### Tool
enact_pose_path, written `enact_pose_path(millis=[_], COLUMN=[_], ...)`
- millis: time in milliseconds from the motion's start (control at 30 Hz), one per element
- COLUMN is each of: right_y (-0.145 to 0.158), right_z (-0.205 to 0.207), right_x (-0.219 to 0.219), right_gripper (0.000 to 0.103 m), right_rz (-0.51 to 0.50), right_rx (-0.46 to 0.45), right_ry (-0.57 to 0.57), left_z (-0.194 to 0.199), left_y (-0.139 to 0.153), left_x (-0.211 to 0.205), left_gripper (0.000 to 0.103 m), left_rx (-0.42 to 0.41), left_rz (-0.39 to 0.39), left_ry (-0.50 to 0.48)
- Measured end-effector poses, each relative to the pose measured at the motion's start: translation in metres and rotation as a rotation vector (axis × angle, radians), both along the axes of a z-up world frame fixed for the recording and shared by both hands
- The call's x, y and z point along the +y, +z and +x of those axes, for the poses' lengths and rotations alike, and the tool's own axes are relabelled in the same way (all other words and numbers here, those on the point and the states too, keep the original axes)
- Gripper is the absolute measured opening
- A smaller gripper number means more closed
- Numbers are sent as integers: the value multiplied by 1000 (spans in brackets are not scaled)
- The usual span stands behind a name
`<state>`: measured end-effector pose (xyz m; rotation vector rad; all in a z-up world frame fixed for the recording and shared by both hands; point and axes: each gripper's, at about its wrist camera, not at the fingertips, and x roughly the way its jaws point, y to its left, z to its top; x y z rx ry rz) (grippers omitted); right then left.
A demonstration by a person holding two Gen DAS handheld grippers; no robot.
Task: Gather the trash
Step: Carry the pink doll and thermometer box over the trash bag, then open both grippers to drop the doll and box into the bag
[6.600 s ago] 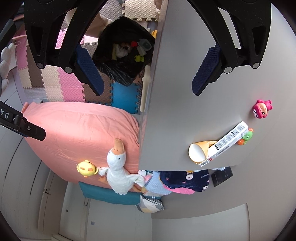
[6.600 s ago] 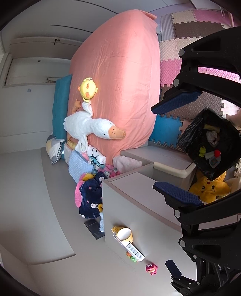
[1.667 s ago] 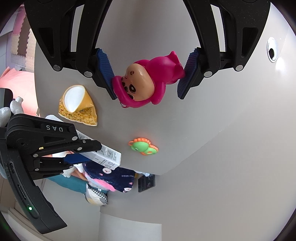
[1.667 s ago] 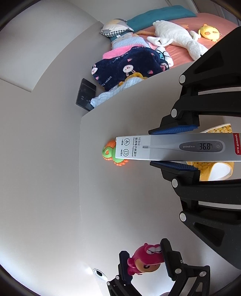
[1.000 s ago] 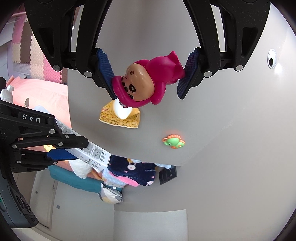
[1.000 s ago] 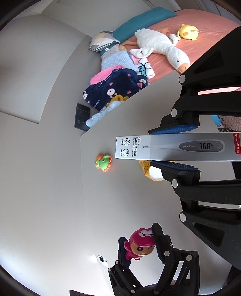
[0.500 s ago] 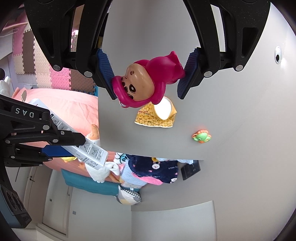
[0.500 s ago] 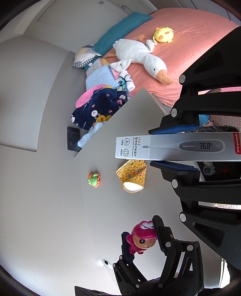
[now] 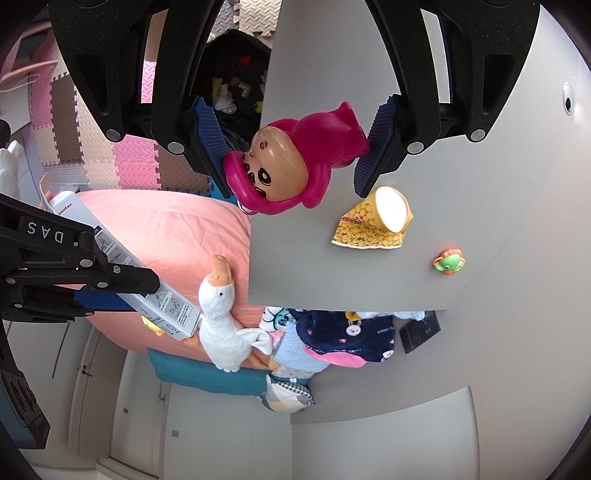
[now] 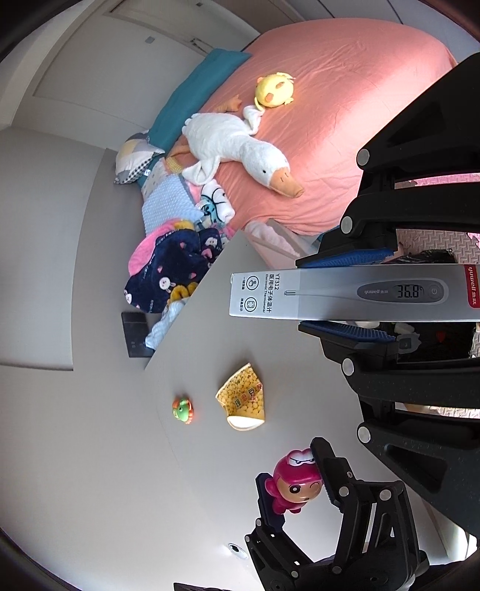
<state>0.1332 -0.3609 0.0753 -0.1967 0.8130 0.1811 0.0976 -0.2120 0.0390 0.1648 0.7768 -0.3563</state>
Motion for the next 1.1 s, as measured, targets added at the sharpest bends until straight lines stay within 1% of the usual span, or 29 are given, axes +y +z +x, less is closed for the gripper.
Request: enact_pose_path(millis=[367, 700, 833, 867, 900, 933, 967, 1000, 1100], right_y=[-5, -11, -18, -21, -23, -23, -21, -20, -15], right_z=[-16, -26, -24, -22, -22, -22, -23, -24, -24], right_x=[-51, -81, -89, -90, -91, -91, -92, -92, -98], right_gripper=[30, 30, 30, 32, 43, 61, 68, 73, 73], right_rz=[36, 55, 67, 64, 52, 36, 21, 17, 46], right_rx=[10, 21, 43, 59, 63, 50, 28, 10, -7], right_ry=[-118, -181, -203, -205, -223, -248, -272, -282, -302], left_z=[-1, -4, -5, -5, -5, -5, -6, -8, -6], left_y=[-8, -17, -22, -24, -24, -23, -21, -19, -17], left_x=[-40, -68, -72, -72, -70, -68, -64, -61, -53], left_gripper=[64, 64, 65, 66, 81, 96, 97, 97, 97], left_rx=[27, 52, 62, 64, 65, 57, 38, 26, 22], left_rz=[11, 27, 33, 26, 22, 15, 8, 6, 14], left_ry=[-59, -108, -108, -109, -105, -92, -76, -65, -46])
